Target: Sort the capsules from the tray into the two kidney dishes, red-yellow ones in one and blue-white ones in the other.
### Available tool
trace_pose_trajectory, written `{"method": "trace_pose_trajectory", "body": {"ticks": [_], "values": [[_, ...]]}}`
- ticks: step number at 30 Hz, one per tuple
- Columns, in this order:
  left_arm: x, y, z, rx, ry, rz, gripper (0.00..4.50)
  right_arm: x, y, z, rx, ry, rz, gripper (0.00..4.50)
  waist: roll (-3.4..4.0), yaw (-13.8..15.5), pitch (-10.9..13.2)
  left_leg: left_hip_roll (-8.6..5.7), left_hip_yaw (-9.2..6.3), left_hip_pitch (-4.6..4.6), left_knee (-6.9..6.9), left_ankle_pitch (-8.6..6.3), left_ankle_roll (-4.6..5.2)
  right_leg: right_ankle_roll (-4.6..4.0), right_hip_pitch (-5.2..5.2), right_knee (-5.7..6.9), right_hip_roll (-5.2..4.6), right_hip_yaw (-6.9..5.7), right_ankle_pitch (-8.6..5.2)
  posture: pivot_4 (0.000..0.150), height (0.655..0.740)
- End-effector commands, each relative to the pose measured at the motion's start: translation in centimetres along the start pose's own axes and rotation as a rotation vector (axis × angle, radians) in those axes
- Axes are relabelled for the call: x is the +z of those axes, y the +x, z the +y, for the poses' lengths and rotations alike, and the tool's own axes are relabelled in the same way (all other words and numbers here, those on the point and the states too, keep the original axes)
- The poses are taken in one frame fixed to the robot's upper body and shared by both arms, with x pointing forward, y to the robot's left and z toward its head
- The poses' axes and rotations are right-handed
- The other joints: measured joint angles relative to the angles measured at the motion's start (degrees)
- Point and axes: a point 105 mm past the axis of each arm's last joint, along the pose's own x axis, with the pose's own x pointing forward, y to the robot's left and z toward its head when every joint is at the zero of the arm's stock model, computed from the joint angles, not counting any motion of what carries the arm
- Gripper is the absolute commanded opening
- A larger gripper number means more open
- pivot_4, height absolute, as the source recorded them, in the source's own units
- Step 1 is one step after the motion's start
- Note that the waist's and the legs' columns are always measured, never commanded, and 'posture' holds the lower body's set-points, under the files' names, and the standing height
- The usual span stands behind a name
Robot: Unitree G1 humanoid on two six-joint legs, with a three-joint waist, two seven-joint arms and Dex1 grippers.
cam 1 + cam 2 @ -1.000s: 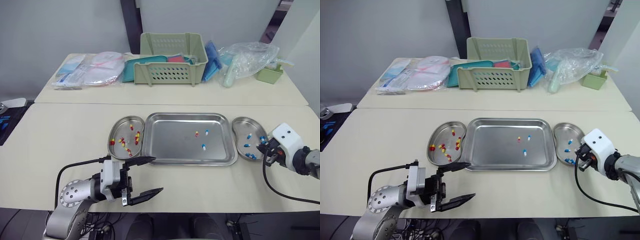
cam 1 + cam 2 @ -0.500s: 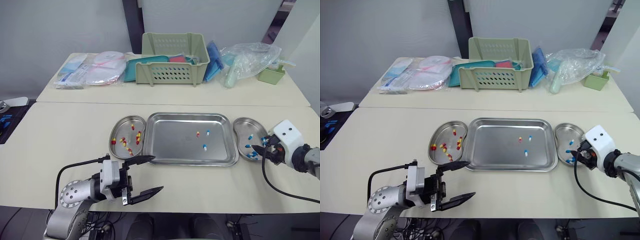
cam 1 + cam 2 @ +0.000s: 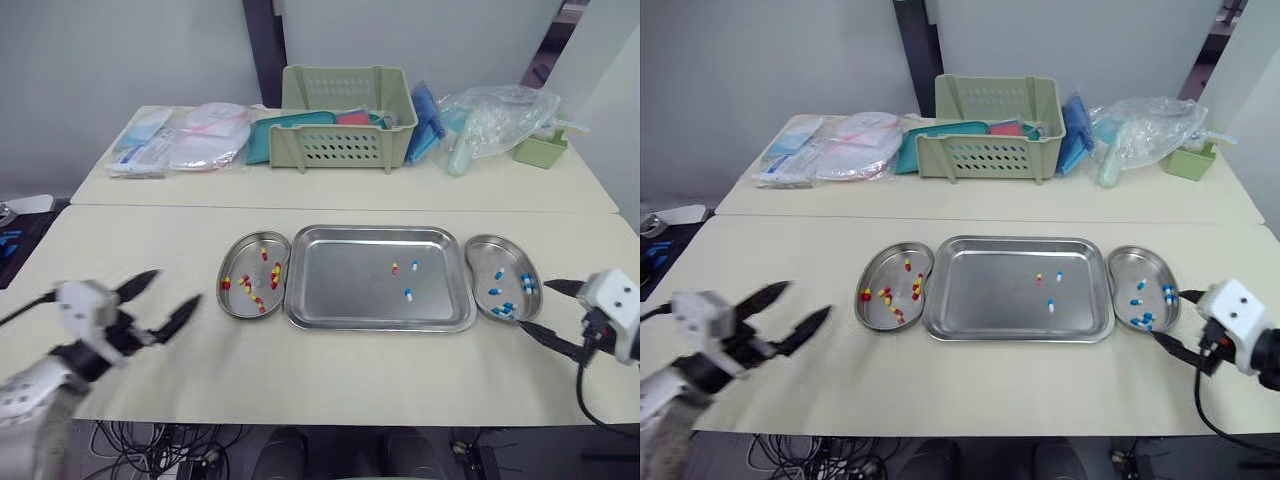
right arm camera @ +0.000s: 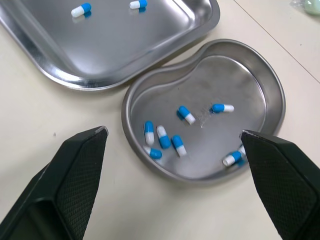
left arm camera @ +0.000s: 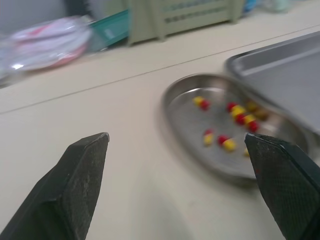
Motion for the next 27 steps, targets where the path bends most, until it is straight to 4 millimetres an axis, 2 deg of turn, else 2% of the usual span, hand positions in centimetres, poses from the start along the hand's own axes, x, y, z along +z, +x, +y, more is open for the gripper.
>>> {"method": "trace_pose_trajectory", "body": {"ticks": [1, 7, 13, 16, 27], "values": [[-1.2, -2.7, 3.1, 0.127, 0.0, 0.065, 4.5, 0.0, -1.9, -0.8, 0.036, -0.056, 0.005, 4.48, 0.0, 0.0, 0.0, 0.0, 0.0, 0.01, 0.0, 0.0, 0.0, 0.0, 0.01, 0.0, 0.0, 0.0, 0.0, 0.15, 0.739], [-4.9, -7.2, 5.0, 0.21, -0.048, 0.237, 4.5, -2.7, -4.0, -1.4, 0.102, 0.0, 0.119, 4.48, -0.25, 0.1, 0.2, 0.01, -0.03, 0.0, -0.04, 0.0, 0.0, -0.01, 0.0, -0.02, 0.0, -0.03, 0.0, 0.15, 0.739], [-6.3, -9.7, 5.3, 0.238, -0.066, 0.307, 4.5, -4.1, -5.0, -1.6, 0.112, 0.044, 0.157, 4.48, -0.25, 0.2, 0.2, 0.02, -0.03, 0.0, -0.04, 0.0, 0.0, -0.01, 0.01, -0.02, -0.01, -0.03, 0.0, 0.15, 0.739], [-6.4, -9.8, 5.2, 0.237, -0.06, 0.311, 4.5, -4.4, -4.9, -1.4, 0.108, 0.053, 0.158, 4.48, -0.26, 0.2, 0.2, 0.02, -0.02, 0.0, -0.04, 0.0, -0.01, -0.01, 0.01, -0.02, -0.01, -0.02, 0.0, 0.15, 0.739], [-6.0, -8.0, 4.4, 0.208, -0.053, 0.267, 4.5, -4.0, -4.7, -1.4, 0.092, 0.033, 0.127, 4.48, -0.26, 0.2, 0.2, 0.02, -0.02, 0.0, -0.04, -0.01, -0.01, 0.0, 0.01, -0.02, -0.01, -0.02, -0.01, 0.15, 0.739]]}}
